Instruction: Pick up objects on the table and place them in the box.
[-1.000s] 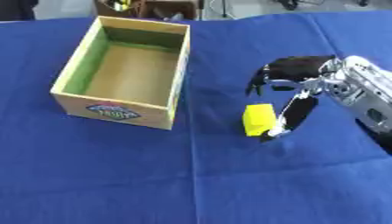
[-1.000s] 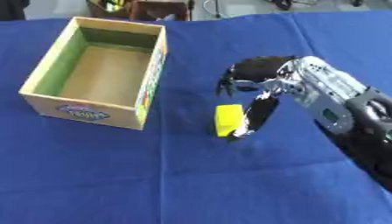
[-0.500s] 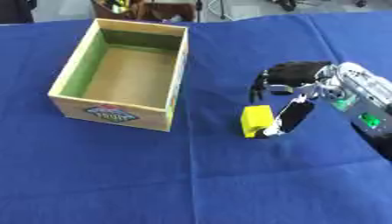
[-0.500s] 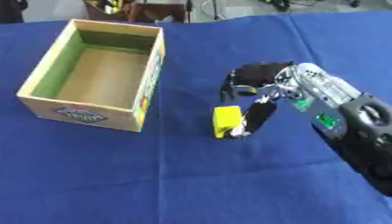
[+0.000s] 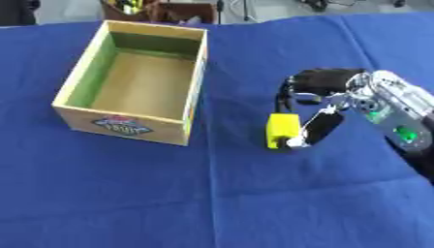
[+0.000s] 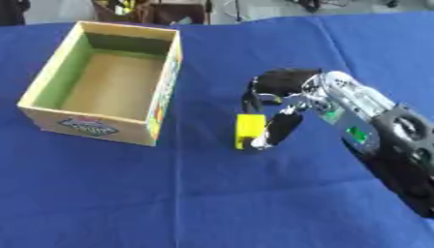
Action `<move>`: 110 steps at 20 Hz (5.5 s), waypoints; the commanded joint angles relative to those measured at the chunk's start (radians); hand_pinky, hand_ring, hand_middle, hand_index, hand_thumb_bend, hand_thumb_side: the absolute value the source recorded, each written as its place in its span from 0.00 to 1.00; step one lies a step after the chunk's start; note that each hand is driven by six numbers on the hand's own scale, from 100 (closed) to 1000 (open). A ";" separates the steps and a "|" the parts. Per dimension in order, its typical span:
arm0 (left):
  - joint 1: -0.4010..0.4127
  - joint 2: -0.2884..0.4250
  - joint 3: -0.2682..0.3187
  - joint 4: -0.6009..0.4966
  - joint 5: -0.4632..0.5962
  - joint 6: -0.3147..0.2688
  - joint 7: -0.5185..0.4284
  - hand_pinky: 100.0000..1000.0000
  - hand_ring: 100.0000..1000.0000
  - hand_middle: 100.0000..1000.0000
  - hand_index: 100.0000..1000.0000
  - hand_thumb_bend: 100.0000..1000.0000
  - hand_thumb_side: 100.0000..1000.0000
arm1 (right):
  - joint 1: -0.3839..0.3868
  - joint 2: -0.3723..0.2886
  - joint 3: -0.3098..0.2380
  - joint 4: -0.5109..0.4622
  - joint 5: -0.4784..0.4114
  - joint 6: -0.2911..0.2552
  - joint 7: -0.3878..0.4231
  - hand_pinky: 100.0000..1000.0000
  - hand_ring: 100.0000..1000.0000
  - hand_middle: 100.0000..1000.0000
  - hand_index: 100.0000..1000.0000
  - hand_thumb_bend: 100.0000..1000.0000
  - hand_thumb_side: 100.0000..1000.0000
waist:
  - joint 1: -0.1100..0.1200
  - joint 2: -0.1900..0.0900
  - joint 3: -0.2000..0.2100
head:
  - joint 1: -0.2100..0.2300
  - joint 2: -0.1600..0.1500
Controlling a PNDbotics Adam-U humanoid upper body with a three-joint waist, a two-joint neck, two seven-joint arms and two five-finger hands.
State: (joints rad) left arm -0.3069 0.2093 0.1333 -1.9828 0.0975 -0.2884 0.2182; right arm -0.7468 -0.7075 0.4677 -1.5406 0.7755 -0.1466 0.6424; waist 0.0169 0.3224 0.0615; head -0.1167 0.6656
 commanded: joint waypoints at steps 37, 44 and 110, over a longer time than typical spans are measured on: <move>0.000 0.015 -0.013 -0.017 0.018 0.002 -0.017 0.43 0.55 0.62 0.72 0.06 1.00 | -0.157 -0.088 -0.070 -0.221 -0.152 0.083 -0.154 0.59 0.65 0.26 0.40 0.00 0.60 | -0.004 -0.029 0.014 | -0.025 -0.003; -0.003 0.019 -0.014 -0.017 0.020 -0.002 -0.016 0.43 0.55 0.62 0.72 0.06 1.00 | -0.288 -0.029 -0.062 -0.170 -0.151 0.092 -0.189 0.59 0.65 0.24 0.38 0.00 0.61 | -0.015 -0.023 0.040 | -0.042 -0.007; -0.081 0.000 -0.031 -0.017 0.055 -0.021 -0.016 0.43 0.55 0.62 0.72 0.09 1.00 | -0.483 0.278 -0.199 0.300 0.138 -0.065 -0.128 0.72 0.82 0.58 0.78 0.51 0.55 | -0.042 0.036 0.223 | -0.218 -0.084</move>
State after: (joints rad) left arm -0.3850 0.1928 0.1029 -1.9828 0.1489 -0.3129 0.2014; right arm -1.2032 -0.4028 0.2813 -1.2047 0.9353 -0.2176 0.5159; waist -0.0303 0.3855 0.2836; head -0.3360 0.5867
